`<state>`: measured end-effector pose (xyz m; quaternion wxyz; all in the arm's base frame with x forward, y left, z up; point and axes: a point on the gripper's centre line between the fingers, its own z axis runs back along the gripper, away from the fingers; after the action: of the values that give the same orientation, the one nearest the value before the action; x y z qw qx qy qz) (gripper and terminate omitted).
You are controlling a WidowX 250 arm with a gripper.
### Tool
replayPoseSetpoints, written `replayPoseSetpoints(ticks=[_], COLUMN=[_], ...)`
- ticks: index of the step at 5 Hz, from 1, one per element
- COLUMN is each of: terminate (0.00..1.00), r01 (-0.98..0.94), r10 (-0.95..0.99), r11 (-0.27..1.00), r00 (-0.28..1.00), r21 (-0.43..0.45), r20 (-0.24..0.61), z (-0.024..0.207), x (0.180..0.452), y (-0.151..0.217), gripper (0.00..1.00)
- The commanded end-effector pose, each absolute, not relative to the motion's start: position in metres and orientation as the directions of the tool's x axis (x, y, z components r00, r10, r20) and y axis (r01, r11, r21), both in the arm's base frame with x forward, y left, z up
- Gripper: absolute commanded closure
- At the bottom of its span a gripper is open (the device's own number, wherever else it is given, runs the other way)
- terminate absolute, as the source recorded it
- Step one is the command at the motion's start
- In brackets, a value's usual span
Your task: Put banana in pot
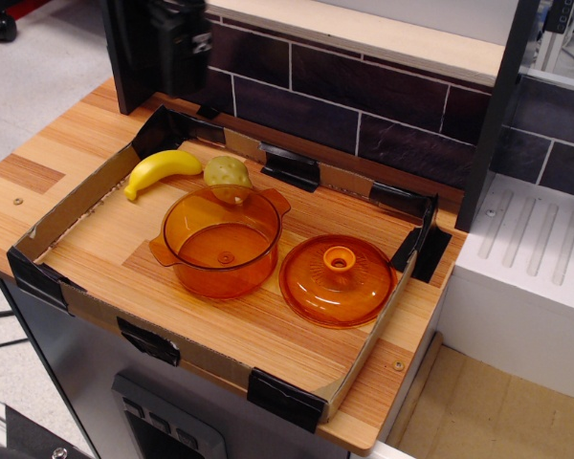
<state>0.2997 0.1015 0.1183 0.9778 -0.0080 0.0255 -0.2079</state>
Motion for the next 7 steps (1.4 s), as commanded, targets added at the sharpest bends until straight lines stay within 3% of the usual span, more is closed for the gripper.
replayPoseSetpoints(ticks=[1, 4, 7], terminate=[0.00, 0.00, 0.00], r01=[0.430, 0.483, 0.459], r10=[-0.432, -0.481, -0.453], r11=[0.901, 0.874, 0.884], r00=[0.902, 0.875, 0.888], r21=[0.059, 0.053, 0.090], r20=[0.016, -0.056, -0.086], z=[0.095, 0.049, 0.031], x=[0.321, 0.326, 0.331], y=[0.127, 0.120, 0.126], gripper=[0.00, 0.00, 0.00])
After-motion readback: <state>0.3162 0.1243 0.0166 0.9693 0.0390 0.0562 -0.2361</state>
